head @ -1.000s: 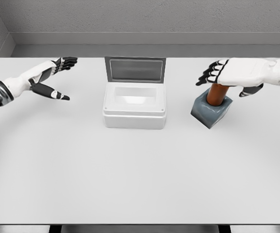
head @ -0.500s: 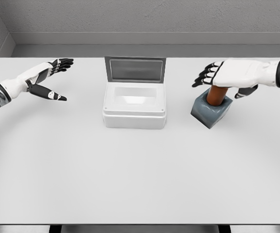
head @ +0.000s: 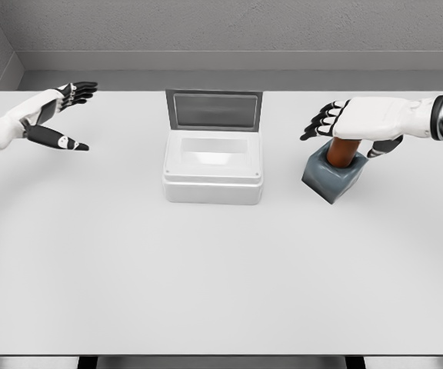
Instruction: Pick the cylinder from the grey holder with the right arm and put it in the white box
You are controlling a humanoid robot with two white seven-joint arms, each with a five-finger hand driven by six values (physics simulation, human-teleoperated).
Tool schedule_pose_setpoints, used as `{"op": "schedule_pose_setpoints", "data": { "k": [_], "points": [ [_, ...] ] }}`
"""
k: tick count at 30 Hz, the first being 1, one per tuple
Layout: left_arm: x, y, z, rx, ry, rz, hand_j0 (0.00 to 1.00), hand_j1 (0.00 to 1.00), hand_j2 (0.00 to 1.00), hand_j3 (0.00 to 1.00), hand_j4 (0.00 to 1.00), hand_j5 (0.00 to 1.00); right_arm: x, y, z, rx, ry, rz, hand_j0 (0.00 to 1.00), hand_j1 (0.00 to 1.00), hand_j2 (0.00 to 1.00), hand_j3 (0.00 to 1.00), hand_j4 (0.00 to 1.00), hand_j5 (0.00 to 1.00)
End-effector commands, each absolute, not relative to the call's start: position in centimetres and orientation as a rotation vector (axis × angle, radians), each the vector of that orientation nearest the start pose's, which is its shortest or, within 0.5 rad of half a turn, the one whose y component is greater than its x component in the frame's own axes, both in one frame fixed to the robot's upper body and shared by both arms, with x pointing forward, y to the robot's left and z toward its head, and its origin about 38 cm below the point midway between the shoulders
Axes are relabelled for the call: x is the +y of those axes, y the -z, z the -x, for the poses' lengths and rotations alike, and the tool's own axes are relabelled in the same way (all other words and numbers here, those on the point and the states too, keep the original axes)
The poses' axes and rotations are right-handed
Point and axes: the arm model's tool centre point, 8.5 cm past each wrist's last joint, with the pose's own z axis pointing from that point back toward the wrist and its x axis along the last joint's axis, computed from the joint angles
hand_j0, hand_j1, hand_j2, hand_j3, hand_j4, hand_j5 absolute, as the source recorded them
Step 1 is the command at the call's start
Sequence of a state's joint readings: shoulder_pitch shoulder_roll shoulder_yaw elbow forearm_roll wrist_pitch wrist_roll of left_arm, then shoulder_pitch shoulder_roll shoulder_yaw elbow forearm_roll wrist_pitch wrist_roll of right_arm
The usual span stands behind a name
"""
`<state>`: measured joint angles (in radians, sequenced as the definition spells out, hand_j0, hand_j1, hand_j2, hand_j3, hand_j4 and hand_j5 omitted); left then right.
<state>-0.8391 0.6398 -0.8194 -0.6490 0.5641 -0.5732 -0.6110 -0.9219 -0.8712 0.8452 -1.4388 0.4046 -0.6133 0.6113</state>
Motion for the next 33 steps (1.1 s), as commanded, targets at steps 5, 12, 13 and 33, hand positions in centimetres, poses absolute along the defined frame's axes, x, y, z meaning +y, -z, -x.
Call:
{"op": "schedule_pose_setpoints", "data": {
  "k": [5, 12, 13, 33],
  "points": [
    [39.3, -16.0, -50.6, -1.529, 0.976, 0.082, 1.00, 1.00, 1.00, 1.00, 1.00, 1.00, -29.2, -26.2, -45.5, 1.652, 3.126, -0.647, 1.00, 1.00, 1.00, 1.00, 1.00, 1.00],
    [39.0, -15.7, -50.6, -1.526, 0.976, 0.090, 1.00, 1.00, 1.00, 1.00, 1.00, 1.00, -28.7, -26.0, -45.6, 1.663, 3.118, -0.630, 0.58, 0.58, 0.58, 0.58, 0.58, 0.58],
    [39.0, -15.7, -50.6, -1.526, 0.976, 0.090, 1.00, 1.00, 1.00, 1.00, 1.00, 1.00, -28.6, -26.0, -45.6, 1.665, 3.118, -0.629, 0.55, 0.55, 0.55, 0.55, 0.55, 0.55],
    [39.0, -15.7, -50.6, -1.526, 0.974, 0.090, 1.00, 1.00, 1.00, 1.00, 1.00, 1.00, -23.1, -29.6, -46.9, 1.817, 2.927, -0.561, 0.14, 0.14, 0.14, 0.14, 0.14, 0.14]
  ]
}}
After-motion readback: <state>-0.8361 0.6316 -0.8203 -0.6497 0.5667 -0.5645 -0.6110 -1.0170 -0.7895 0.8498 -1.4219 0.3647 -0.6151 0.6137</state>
